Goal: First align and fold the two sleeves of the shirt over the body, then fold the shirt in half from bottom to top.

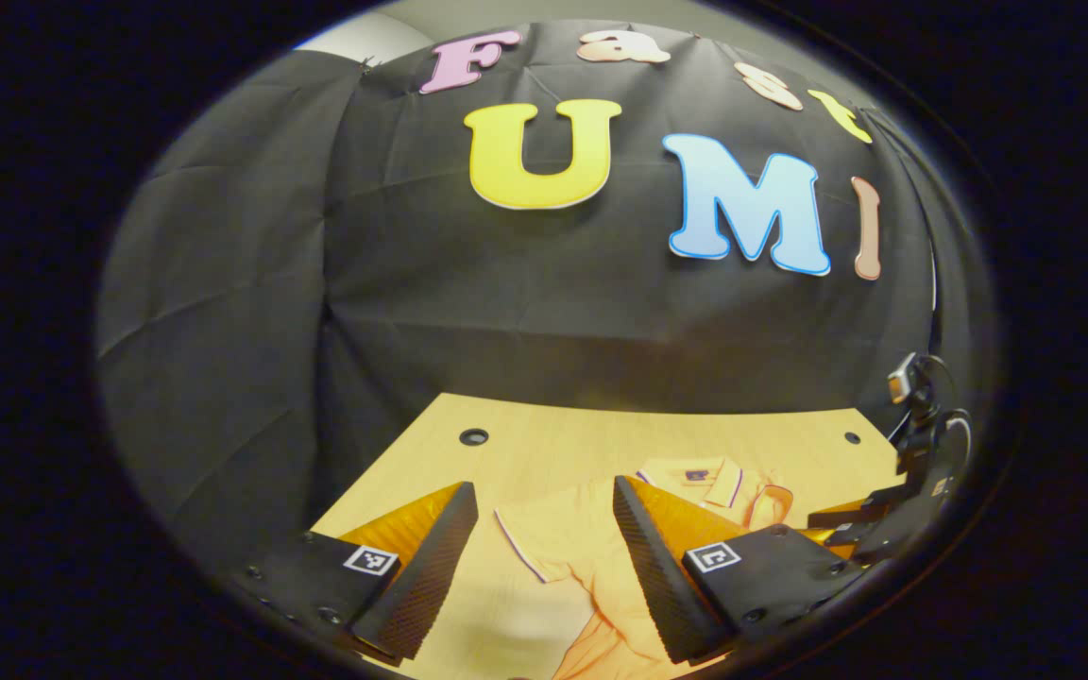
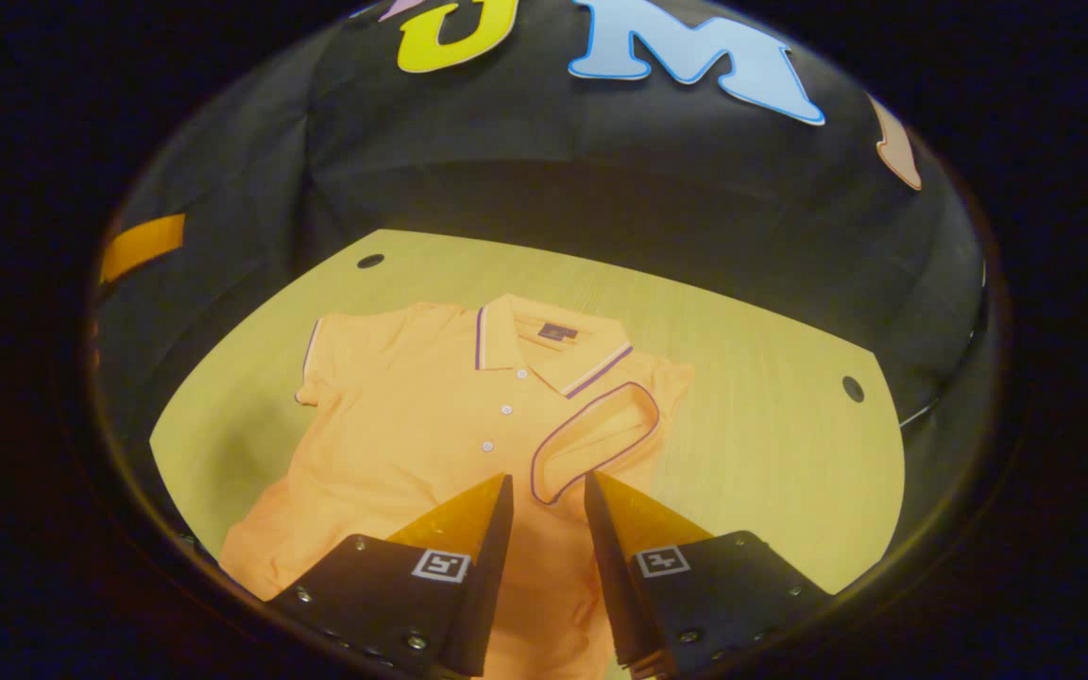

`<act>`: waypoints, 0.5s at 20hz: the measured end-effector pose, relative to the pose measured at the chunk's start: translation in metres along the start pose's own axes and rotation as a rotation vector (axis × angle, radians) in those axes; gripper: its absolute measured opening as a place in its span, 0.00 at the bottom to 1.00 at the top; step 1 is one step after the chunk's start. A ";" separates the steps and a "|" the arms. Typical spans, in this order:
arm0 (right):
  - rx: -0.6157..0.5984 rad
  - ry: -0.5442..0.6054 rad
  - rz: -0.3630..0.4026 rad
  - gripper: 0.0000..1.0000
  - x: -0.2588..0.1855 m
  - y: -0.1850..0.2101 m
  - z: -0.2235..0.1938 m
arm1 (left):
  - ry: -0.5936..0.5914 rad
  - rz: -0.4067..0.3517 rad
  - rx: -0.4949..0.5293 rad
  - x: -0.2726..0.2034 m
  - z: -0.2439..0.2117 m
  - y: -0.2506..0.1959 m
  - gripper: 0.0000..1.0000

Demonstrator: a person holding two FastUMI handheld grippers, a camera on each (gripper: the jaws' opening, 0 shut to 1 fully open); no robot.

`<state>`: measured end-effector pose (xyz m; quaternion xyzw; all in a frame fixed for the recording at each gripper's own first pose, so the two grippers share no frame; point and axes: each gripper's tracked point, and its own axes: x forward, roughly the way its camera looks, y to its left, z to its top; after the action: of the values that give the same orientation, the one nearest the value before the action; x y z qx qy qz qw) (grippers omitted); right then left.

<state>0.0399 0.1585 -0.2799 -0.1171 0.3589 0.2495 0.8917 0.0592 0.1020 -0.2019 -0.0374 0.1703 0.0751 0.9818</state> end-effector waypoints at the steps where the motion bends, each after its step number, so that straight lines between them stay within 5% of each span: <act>1: 0.017 -0.012 -0.009 0.49 -0.007 -0.002 0.001 | 0.021 -0.002 0.003 0.009 -0.010 0.002 0.95; 10: 0.169 -0.066 -0.113 0.49 -0.068 -0.034 -0.012 | 0.224 -0.008 -0.008 0.080 -0.104 0.013 0.94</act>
<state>0.0088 0.1004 -0.2398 -0.0535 0.3421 0.1717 0.9223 0.0973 0.1152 -0.3271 -0.0500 0.2786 0.0674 0.9567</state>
